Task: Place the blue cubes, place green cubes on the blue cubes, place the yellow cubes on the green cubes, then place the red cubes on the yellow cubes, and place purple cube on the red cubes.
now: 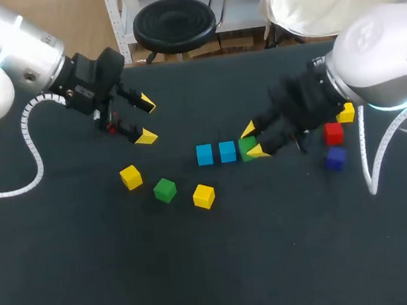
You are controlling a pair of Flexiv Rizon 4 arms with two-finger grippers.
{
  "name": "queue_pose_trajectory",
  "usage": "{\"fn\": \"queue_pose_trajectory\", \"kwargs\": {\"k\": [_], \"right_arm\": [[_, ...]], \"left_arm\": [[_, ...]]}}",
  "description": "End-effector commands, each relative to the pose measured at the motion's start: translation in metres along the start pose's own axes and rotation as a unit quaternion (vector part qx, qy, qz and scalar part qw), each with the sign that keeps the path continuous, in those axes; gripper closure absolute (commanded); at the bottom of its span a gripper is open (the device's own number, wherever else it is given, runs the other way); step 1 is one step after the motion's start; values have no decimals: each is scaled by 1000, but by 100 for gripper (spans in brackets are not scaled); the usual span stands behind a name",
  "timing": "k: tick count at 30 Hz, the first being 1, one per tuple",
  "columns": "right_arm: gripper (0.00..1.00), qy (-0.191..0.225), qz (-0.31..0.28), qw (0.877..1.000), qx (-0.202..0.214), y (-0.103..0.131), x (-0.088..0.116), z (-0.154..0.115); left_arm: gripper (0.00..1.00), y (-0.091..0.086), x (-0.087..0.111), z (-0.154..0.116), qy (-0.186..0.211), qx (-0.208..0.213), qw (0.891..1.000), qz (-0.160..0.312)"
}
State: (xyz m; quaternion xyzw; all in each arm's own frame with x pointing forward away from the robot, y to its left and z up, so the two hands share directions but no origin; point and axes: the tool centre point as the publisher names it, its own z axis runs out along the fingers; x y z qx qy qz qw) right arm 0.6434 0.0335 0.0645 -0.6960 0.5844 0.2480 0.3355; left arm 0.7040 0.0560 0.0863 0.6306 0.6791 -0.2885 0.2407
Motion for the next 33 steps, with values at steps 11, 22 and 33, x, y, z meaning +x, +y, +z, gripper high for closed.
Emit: {"fn": "queue_pose_trajectory", "kwargs": {"k": [11,22,33], "right_arm": [[100,-19,81,996,26,-12,8,8],[100,-2,78,997,13,-15,6,14],[100,0,80,997,7,-18,16,18]], "left_arm": [[0,0,0,0,0,0,1000,0],[0,0,0,0,0,0,1000,0],[0,0,0,0,0,0,1000,0]]}}
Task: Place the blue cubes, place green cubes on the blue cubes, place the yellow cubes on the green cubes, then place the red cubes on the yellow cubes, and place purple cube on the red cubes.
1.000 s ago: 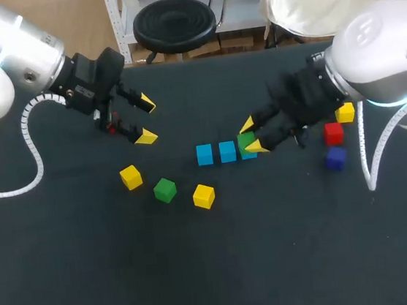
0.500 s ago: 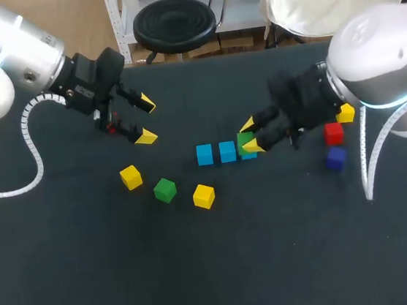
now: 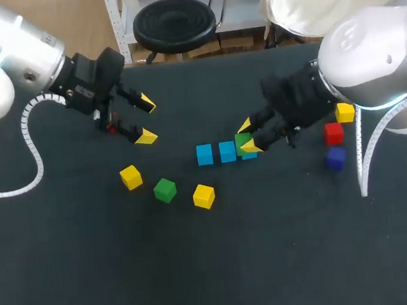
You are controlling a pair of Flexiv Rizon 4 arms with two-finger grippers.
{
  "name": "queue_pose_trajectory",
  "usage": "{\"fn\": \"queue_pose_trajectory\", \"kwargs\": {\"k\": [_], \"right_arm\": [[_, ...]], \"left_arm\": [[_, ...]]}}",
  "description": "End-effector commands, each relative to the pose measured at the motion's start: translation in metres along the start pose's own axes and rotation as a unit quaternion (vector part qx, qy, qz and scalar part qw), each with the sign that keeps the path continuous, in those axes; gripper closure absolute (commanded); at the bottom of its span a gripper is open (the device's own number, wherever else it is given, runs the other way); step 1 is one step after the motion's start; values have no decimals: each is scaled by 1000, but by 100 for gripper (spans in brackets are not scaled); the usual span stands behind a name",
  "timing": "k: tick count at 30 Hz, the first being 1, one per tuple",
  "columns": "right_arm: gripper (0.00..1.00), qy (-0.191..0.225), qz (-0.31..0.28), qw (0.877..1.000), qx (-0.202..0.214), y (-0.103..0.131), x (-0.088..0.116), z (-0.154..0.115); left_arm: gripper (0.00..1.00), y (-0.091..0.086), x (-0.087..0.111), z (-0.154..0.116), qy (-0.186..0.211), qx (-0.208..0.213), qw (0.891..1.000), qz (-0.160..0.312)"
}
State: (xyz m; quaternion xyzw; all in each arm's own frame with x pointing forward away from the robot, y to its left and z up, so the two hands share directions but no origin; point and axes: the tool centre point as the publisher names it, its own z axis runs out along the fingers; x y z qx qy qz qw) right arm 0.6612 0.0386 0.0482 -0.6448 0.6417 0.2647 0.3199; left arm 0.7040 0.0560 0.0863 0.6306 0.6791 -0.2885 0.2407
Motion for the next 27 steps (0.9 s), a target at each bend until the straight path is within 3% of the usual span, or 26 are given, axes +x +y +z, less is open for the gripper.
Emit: {"fn": "queue_pose_trajectory", "kwargs": {"k": [1,27], "right_arm": [[100,-4,0,1000,-4,-4,4,4],[100,4,8,1000,-6,-17,5,11]], "left_arm": [[0,0,0,0,0,0,1000,0],[0,0,0,0,0,0,1000,0]]}}
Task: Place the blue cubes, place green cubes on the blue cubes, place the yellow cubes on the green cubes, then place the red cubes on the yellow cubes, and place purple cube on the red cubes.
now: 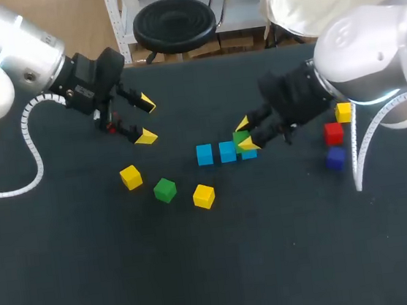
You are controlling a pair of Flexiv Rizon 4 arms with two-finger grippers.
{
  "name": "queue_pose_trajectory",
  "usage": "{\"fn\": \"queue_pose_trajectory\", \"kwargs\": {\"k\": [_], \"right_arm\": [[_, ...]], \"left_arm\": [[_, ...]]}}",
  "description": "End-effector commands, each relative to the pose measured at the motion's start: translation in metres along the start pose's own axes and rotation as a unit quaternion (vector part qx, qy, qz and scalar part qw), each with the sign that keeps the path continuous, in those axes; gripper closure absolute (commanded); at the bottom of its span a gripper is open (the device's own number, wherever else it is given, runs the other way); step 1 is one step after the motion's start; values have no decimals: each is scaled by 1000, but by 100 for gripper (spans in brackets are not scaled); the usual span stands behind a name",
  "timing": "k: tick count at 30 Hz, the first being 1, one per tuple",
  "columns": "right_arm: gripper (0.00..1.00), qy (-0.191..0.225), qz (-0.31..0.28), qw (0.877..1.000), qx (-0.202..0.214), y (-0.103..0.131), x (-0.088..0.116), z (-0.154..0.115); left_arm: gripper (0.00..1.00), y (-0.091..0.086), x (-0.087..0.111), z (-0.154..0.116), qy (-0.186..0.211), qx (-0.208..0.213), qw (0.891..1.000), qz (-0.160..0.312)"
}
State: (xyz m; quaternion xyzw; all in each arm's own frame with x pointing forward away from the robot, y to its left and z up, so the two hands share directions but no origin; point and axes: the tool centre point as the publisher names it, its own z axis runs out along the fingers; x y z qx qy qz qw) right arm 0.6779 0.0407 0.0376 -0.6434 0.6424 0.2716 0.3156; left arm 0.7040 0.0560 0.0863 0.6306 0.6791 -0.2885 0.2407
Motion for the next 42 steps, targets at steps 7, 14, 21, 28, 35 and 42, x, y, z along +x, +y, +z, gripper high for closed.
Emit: {"fn": "queue_pose_trajectory", "kwargs": {"k": [7,14,21,28,35,42], "right_arm": [[100,11,16,1000,7,-1,0,2],[100,14,22,1000,10,0,1,3],[100,16,27,999,13,1,2,4],[100,19,27,999,15,-1,2,6],[100,23,25,999,19,-4,2,6],[100,25,25,999,21,-6,3,6]], "left_arm": [[0,0,0,0,0,0,1000,0],[0,0,0,0,0,0,1000,0],[0,0,0,0,0,0,1000,0],[0,0,0,0,0,0,1000,0],[0,0,0,0,0,0,1000,0],[0,0,0,0,0,0,1000,0]]}}
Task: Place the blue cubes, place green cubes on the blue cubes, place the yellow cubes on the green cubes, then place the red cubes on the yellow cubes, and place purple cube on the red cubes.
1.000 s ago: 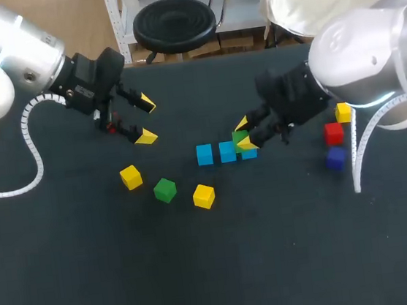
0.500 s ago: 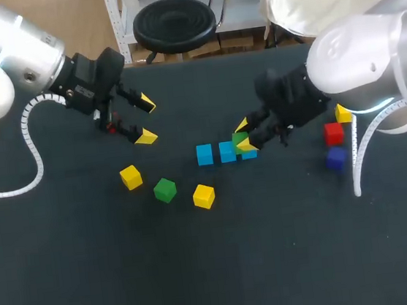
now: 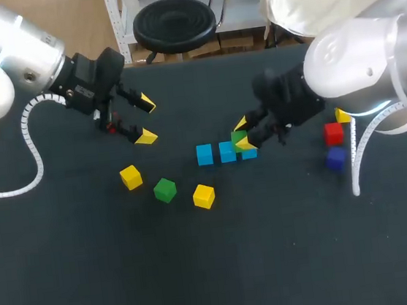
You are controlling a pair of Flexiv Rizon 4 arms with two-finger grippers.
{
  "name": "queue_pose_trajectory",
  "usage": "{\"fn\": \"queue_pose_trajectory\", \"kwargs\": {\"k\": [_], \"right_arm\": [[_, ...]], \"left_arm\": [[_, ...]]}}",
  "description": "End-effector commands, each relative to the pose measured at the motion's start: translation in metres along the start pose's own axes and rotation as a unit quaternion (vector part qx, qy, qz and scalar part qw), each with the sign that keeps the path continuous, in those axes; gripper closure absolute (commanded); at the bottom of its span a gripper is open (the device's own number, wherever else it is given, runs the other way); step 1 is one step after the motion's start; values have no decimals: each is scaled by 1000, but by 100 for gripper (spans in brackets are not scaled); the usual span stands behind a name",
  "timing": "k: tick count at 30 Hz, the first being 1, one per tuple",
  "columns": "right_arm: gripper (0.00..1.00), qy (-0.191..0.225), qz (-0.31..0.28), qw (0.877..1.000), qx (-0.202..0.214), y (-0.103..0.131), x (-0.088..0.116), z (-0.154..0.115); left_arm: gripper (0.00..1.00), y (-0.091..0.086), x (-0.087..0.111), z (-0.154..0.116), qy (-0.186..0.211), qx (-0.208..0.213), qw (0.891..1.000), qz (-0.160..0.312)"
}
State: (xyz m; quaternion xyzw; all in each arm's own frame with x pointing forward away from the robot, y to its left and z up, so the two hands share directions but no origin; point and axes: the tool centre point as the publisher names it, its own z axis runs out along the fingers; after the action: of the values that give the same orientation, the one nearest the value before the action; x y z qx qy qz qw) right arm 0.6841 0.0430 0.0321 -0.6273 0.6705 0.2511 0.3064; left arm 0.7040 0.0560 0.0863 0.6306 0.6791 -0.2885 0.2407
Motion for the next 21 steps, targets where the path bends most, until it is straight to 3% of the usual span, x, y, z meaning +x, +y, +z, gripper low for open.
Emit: {"fn": "queue_pose_trajectory", "kwargs": {"k": [1,21], "right_arm": [[100,2,1,1000,1,0,0,1],[100,0,8,1000,7,-3,3,3]], "left_arm": [[0,0,0,0,0,0,1000,0],[0,0,0,0,0,0,1000,0]]}}
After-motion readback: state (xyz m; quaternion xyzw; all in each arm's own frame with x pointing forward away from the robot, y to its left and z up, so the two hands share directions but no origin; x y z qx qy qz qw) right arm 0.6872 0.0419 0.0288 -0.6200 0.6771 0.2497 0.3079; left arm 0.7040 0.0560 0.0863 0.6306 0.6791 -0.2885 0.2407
